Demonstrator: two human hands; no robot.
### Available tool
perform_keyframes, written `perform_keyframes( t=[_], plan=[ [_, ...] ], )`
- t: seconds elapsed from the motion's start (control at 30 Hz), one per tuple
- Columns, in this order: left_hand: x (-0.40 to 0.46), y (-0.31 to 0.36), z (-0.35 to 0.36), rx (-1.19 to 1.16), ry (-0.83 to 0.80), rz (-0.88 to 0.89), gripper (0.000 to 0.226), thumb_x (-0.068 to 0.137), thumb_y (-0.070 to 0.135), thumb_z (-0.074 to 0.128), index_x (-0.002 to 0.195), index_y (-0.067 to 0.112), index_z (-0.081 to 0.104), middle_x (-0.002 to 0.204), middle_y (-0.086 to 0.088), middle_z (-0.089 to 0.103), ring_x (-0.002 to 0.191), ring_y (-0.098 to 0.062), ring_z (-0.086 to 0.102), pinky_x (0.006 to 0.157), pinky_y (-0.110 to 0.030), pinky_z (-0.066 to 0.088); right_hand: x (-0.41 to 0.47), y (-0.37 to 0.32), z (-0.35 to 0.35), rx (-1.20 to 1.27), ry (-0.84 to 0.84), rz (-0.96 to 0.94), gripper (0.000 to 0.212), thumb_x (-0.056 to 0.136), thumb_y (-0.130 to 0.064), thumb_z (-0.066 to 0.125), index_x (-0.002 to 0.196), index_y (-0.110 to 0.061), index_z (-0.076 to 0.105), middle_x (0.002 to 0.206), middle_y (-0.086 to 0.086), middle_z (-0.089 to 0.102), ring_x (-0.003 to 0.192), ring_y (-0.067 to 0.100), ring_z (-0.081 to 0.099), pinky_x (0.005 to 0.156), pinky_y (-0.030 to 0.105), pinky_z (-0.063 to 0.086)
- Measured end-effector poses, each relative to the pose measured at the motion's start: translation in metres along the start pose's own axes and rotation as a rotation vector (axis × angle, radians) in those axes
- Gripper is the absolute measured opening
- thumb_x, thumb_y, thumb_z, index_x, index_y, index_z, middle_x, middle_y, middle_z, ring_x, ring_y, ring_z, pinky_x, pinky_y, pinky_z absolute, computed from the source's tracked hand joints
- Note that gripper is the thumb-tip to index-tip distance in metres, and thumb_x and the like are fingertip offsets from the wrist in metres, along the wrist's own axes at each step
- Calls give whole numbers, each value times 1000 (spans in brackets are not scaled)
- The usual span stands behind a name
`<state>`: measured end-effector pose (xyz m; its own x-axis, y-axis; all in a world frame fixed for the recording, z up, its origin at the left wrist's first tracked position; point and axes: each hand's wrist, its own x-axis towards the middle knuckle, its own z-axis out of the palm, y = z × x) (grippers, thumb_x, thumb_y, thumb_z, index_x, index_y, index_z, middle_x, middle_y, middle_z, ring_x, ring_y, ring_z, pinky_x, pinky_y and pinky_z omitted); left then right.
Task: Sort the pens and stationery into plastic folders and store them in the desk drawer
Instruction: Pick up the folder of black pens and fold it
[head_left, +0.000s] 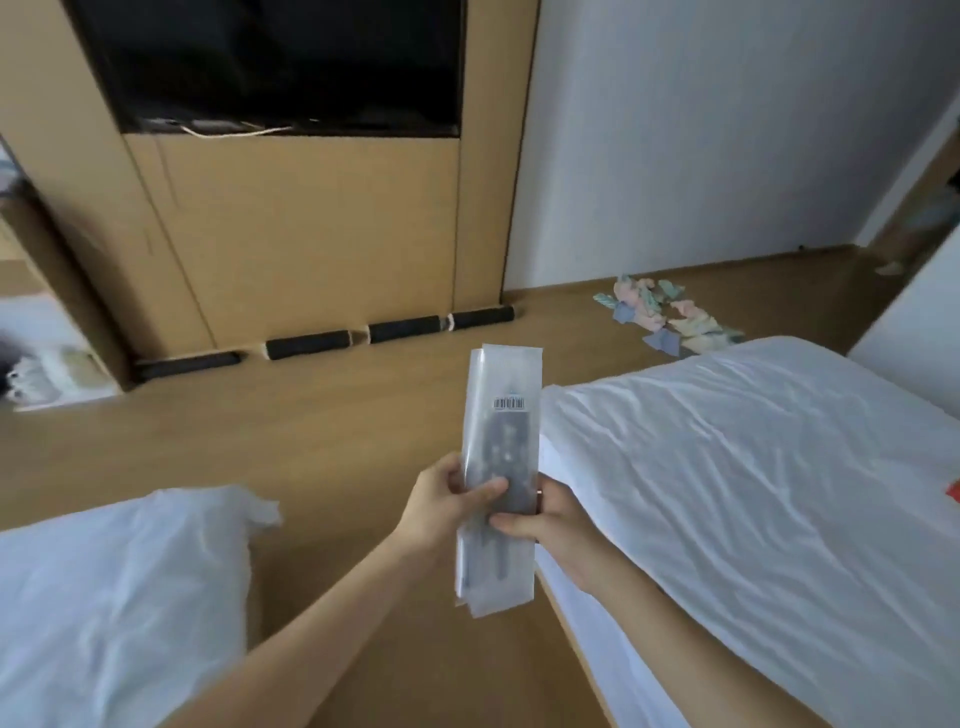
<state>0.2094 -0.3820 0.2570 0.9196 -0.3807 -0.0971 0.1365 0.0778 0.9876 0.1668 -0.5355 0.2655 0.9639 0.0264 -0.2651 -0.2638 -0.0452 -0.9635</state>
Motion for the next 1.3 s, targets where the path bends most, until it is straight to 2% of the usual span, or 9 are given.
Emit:
perform_keyframes(
  t=[0.07,0.17,0.3,0.43,0.6,0.8,0.93,1.17,1.3],
  plan=[
    [21,-3,-44,-68,129,-24,50,66,24,80,104,-3,62,100,-21,70,90,-36,68,77,-42,57,56,-5,25,-48,-123,20,52,65,-19,77,114,-16,63,106,2,72,100,17,68,94,39,51],
    [61,-4,-105,-120,305,-56,47,65,19,78,104,-2,63,101,-24,69,85,-32,68,63,-29,54,142,-13,60,-77,-270,42,45,69,-14,80,111,-15,64,104,1,72,98,18,68,93,39,51],
    [129,16,-178,-164,477,-23,49,66,21,83,106,2,63,104,-22,69,93,-36,68,80,-43,56,254,-43,99,-19,-362,32,38,68,-8,81,104,-8,68,100,8,73,96,25,68,90,39,53],
    [193,54,-242,-221,642,36,36,72,10,73,105,3,63,96,-17,72,87,-31,70,67,-32,57,361,-85,133,-44,-515,39,27,76,-11,77,101,-7,69,99,8,73,95,22,69,85,31,54],
    [240,76,-340,-276,851,100,44,69,11,79,109,1,62,100,-20,70,90,-34,68,68,-33,57,475,-119,213,-162,-686,-9,12,79,-12,75,90,-9,70,94,10,73,86,18,67,82,32,52],
    [299,86,-484,-314,953,143,56,61,24,82,109,2,62,102,-21,70,92,-34,68,71,-34,57,606,-150,332,-272,-776,-86,22,78,-13,76,91,2,67,92,15,71,80,14,63,73,28,47],
    [346,104,-580,-355,994,169,47,67,18,77,109,1,62,105,-23,68,94,-38,67,80,-44,57,685,-190,403,-318,-815,-88,25,77,-17,78,94,-1,69,96,13,72,86,18,67,80,34,52],
    [390,140,-735,-402,1150,264,45,69,18,75,109,1,63,103,-22,69,93,-38,67,75,-39,56,794,-256,544,-369,-1022,-121,29,81,-23,74,107,-13,66,104,3,71,99,15,66,90,32,52],
    [409,143,-828,-416,1253,280,47,71,20,75,111,0,62,107,-23,68,99,-40,65,85,-44,54,854,-266,640,-399,-1092,-190,28,78,-22,76,102,-14,64,98,1,72,94,12,67,82,26,53]
  ],
)
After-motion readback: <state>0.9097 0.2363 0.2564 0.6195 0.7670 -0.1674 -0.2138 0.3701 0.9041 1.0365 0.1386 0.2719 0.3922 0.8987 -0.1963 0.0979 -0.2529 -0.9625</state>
